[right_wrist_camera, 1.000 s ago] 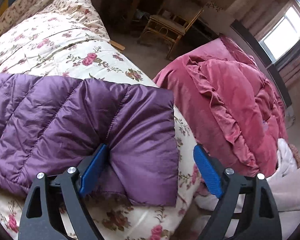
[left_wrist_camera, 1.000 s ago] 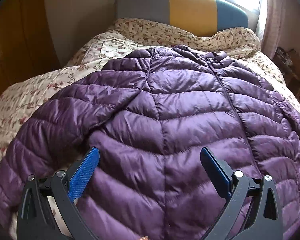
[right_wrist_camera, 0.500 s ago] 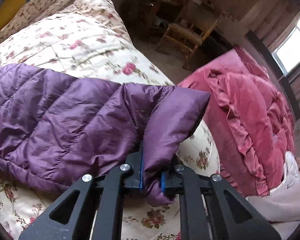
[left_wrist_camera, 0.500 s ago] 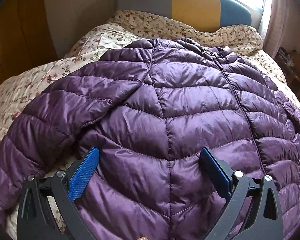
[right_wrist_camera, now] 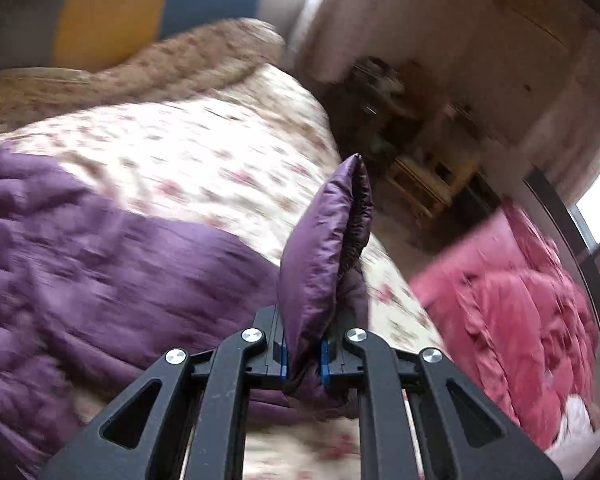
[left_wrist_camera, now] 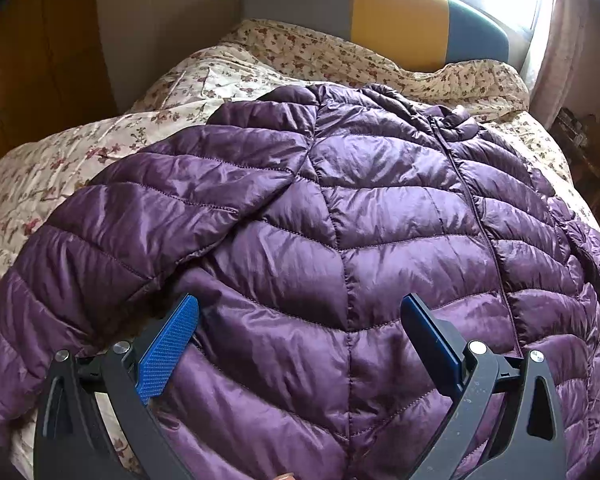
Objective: Fold large clothes
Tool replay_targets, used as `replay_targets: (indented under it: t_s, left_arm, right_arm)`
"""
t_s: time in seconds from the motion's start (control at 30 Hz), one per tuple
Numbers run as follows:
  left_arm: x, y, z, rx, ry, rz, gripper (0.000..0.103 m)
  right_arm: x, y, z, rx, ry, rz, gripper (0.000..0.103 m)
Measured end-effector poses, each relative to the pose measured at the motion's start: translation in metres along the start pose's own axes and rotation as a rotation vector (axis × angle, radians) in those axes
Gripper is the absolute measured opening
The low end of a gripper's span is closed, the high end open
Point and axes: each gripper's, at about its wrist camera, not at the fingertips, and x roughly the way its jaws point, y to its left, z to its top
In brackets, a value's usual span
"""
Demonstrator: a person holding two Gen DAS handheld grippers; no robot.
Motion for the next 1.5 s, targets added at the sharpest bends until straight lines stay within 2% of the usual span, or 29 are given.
replay_targets:
  t_s: [0.17, 0.4, 0.67, 0.87, 0.93, 1.0, 1.03, 1.07, 1.13, 1.2, 1.27, 1.37, 1.5]
  left_arm:
    - [0.000, 0.007, 0.000, -0.006, 0.002, 0.011, 0.100]
    - [-0.002, 0.022, -0.002, -0.041, -0.001, -0.021, 0.100]
    - [-0.007, 0.037, -0.004, -0.098, -0.021, -0.022, 0.100]
    - [-0.013, 0.043, -0.007, -0.113, -0.033, -0.042, 0.100]
    - [-0.013, 0.046, -0.007, -0.120, -0.033, -0.053, 0.095]
    - [-0.015, 0.047, -0.006, -0.124, -0.031, -0.077, 0.091]
    - [-0.015, 0.046, -0.006, -0.122, -0.029, -0.089, 0.087]
    - [-0.015, 0.044, -0.004, -0.118, -0.025, -0.102, 0.083]
    - [-0.016, 0.040, -0.002, -0.117, -0.024, -0.134, 0.081]
    - [-0.017, 0.032, 0.002, -0.110, -0.026, -0.157, 0.081]
    - [-0.017, 0.024, 0.007, -0.110, -0.025, -0.193, 0.081]
    - [-0.015, 0.010, 0.015, -0.115, -0.018, -0.245, 0.081]
    - [-0.002, -0.014, 0.025, -0.126, 0.021, -0.296, 0.081]
  right_arm:
    - [-0.017, 0.084, 0.016, -0.102, -0.056, 0.096, 0.009]
    - [-0.039, 0.188, 0.017, -0.234, -0.102, 0.209, 0.009]
    - [-0.059, 0.258, 0.004, -0.343, -0.127, 0.308, 0.009]
    - [-0.077, 0.306, -0.019, -0.449, -0.152, 0.363, 0.009]
    - [-0.082, 0.318, -0.031, -0.496, -0.154, 0.381, 0.011]
    - [-0.087, 0.325, -0.040, -0.528, -0.166, 0.391, 0.014]
    - [-0.089, 0.326, -0.044, -0.537, -0.172, 0.404, 0.019]
    - [-0.090, 0.327, -0.046, -0.544, -0.175, 0.406, 0.033]
    - [-0.095, 0.324, -0.053, -0.552, -0.198, 0.409, 0.052]
    - [-0.098, 0.315, -0.055, -0.548, -0.201, 0.413, 0.054]
    - [-0.101, 0.301, -0.058, -0.537, -0.210, 0.411, 0.070]
    - [-0.107, 0.270, -0.064, -0.514, -0.223, 0.405, 0.079]
    - [-0.097, 0.223, -0.069, -0.435, -0.190, 0.374, 0.084]
